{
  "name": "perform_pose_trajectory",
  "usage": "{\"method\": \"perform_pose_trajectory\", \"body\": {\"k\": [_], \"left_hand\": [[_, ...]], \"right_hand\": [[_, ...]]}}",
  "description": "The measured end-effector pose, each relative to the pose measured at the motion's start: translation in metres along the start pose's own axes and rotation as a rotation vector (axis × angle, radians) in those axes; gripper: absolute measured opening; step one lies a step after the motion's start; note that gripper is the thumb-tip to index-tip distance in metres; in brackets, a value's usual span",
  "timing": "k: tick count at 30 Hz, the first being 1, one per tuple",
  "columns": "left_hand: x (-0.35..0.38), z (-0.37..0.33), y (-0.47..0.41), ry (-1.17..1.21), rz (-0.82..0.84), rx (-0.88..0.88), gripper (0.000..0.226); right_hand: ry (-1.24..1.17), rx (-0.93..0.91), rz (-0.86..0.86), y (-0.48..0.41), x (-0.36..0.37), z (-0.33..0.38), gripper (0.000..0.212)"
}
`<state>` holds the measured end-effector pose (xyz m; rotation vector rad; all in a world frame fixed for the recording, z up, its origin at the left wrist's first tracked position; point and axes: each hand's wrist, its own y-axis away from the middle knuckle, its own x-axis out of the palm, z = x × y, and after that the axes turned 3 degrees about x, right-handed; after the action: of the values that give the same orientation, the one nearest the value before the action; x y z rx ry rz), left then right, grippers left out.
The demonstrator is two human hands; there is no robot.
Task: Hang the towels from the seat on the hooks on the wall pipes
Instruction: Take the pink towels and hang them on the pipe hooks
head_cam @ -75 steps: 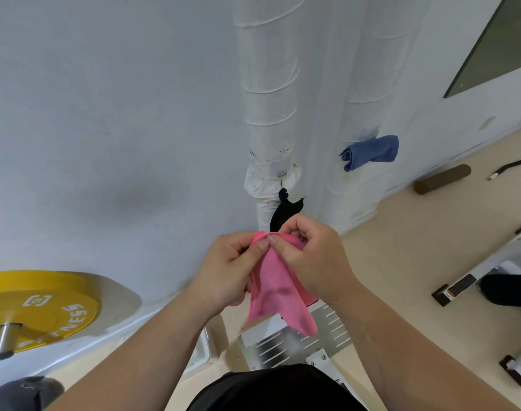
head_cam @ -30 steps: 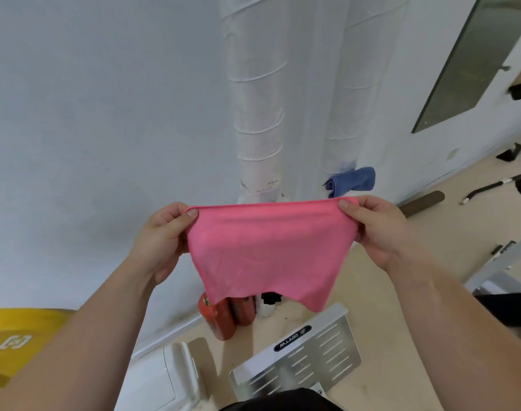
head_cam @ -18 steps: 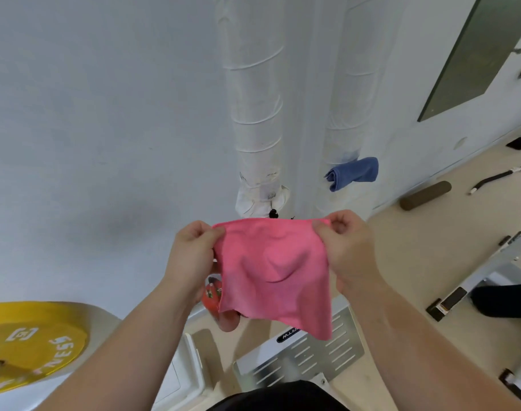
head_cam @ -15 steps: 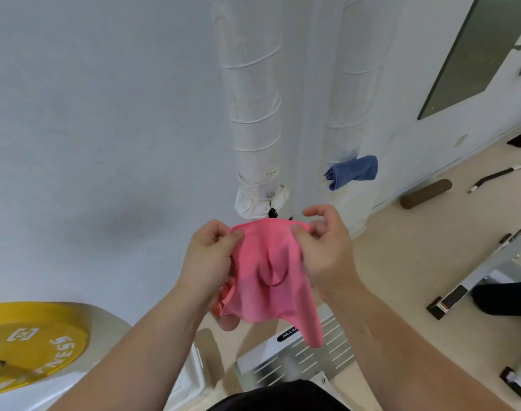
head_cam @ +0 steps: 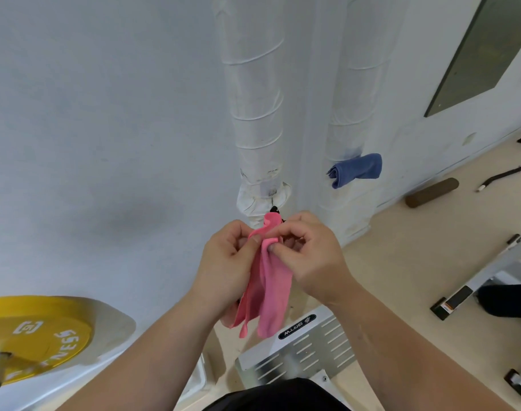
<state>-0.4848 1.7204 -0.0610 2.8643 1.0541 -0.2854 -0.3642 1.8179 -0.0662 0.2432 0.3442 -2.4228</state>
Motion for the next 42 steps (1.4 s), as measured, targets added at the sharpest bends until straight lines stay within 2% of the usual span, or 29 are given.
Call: {"method": "perform_pose_trajectory", "body": {"k": [3, 6, 15, 18, 22, 24, 28, 31, 32, 36, 37, 42], "left_hand": [[-0.003, 0.002, -0.004, -0.029, 0.002, -0.002, 0.025], [-0.004, 0.001, -0.003, -0.004, 0.103, 0.004, 0.024], [-0.011, 0.003, -0.002, 0.166, 0.336, -0.005, 0.009], [-0.011, 0.001, -0.006, 0.136, 0.296, 0.029, 0.010], [-0.020, -0.003, -0.015, 0.192, 0.190, 0.041, 0.015], [-0.026, -0.004, -0.020, 0.242, 0.167, 0.039, 0.018], [-0.032, 0.000, -0.029, 0.122, 0.158, 0.110, 0.038], [-0.032, -0.004, -0.035, 0.073, 0.153, 0.183, 0.034], [-0.032, -0.007, -0.038, 0.070, 0.160, 0.193, 0.030], [-0.033, -0.013, -0.049, 0.019, 0.170, 0.185, 0.019], [-0.033, -0.014, -0.052, 0.031, 0.164, 0.180, 0.019], [-0.026, -0.015, -0.058, 0.223, 0.127, 0.110, 0.038]], "right_hand": [[0.067, -0.054, 0.065, -0.001, -0.004, 0.000, 0.015], [0.078, -0.080, 0.046, -0.003, -0.005, -0.006, 0.012], [0.080, -0.135, -0.016, -0.008, -0.011, -0.015, 0.021], [0.045, -0.049, 0.108, -0.009, -0.019, -0.016, 0.018], [0.287, -0.095, 0.206, -0.016, -0.042, -0.030, 0.032], [0.325, -0.095, 0.262, -0.020, -0.053, -0.034, 0.032], [0.133, -0.063, 0.255, -0.026, -0.063, -0.020, 0.016], [-0.036, -0.048, 0.207, -0.032, -0.064, -0.004, 0.027], [-0.027, -0.053, 0.205, -0.034, -0.066, 0.000, 0.029], [0.070, -0.077, 0.216, -0.037, -0.076, 0.016, 0.010], [0.063, -0.076, 0.211, -0.037, -0.078, 0.020, 0.012], [-0.003, -0.027, 0.246, -0.037, -0.077, 0.027, 0.015]]}}
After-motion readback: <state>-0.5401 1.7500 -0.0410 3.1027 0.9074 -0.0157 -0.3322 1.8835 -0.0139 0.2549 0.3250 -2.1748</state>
